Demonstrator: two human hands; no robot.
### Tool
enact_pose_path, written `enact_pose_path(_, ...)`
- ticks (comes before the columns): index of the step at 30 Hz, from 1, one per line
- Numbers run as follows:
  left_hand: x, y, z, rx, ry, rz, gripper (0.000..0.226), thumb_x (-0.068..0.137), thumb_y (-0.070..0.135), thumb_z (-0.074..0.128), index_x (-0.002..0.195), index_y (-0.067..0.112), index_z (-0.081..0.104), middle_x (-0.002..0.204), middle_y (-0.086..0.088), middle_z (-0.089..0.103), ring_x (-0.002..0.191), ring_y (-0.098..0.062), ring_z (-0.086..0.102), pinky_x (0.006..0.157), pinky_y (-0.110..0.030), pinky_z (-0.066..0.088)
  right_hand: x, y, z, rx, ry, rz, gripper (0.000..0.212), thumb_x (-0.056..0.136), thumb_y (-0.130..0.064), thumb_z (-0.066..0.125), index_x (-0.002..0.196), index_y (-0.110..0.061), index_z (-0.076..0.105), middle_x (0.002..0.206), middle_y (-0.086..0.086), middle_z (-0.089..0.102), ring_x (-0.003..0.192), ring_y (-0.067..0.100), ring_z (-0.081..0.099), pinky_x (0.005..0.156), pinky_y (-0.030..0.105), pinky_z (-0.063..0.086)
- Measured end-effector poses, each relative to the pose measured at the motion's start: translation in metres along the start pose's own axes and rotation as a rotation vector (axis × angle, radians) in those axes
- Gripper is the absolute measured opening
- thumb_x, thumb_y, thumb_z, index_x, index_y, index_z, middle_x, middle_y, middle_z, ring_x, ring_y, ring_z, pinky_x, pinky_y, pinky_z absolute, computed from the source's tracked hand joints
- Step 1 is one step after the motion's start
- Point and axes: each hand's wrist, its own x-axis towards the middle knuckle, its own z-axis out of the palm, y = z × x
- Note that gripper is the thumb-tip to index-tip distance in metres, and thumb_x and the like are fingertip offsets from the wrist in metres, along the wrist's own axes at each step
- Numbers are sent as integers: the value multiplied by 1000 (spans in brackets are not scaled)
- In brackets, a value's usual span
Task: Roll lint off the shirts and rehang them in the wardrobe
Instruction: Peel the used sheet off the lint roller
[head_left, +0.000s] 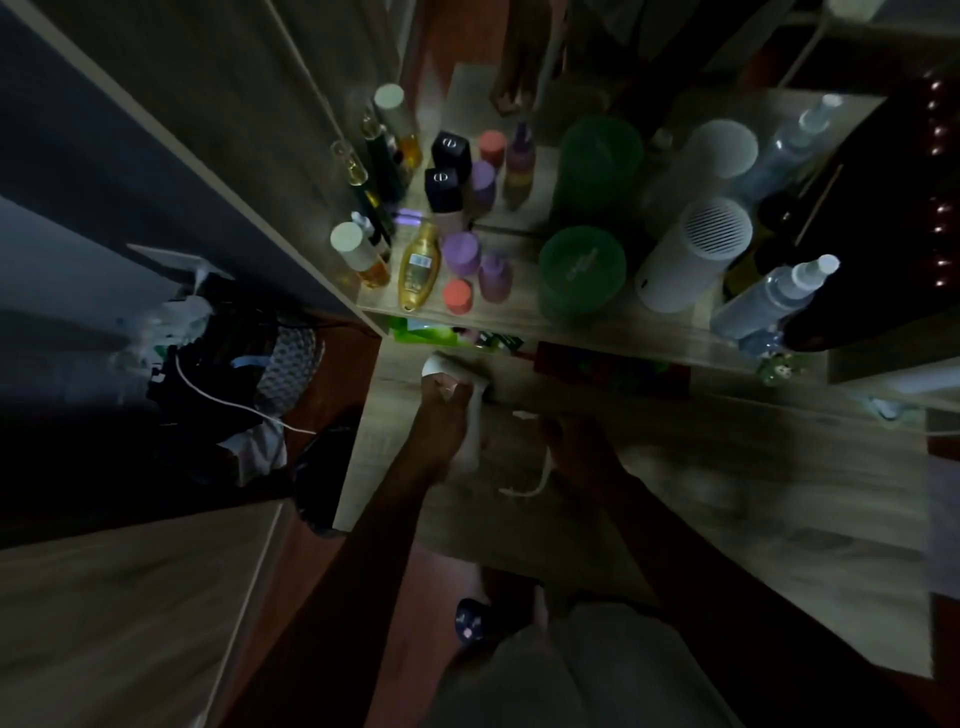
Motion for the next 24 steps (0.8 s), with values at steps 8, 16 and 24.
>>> enact_pose_path(8, 9, -7, 3, 57, 1, -77, 39, 98, 43, 58, 120, 19, 35, 125, -20, 53, 104, -41, 63, 63, -42, 59, 22, 13, 14, -109, 40, 30, 46, 102, -45, 44, 123, -10, 65, 123, 12, 66, 115, 29, 61, 102, 44, 44)
enact_pose_path(16, 11, -13, -7, 49, -76, -49, 33, 102, 36, 53, 122, 21, 34, 126, -28, 53, 78, -29, 63, 44, -27, 52, 28, 5, 11, -54, 328, -132, 45, 91, -34, 62, 133, -19, 59, 137, 8, 59, 130, 28, 51, 108, 50, 41)
enact_pose_path(24, 8, -9, -10, 100, -61, -28, 23, 105, 39, 45, 118, 23, 35, 118, -15, 50, 88, -32, 65, 56, -41, 61, 24, -38, 9, 412, 40, -335, 21, 93, -14, 66, 111, -4, 72, 112, 9, 72, 104, 9, 64, 94, 27, 52)
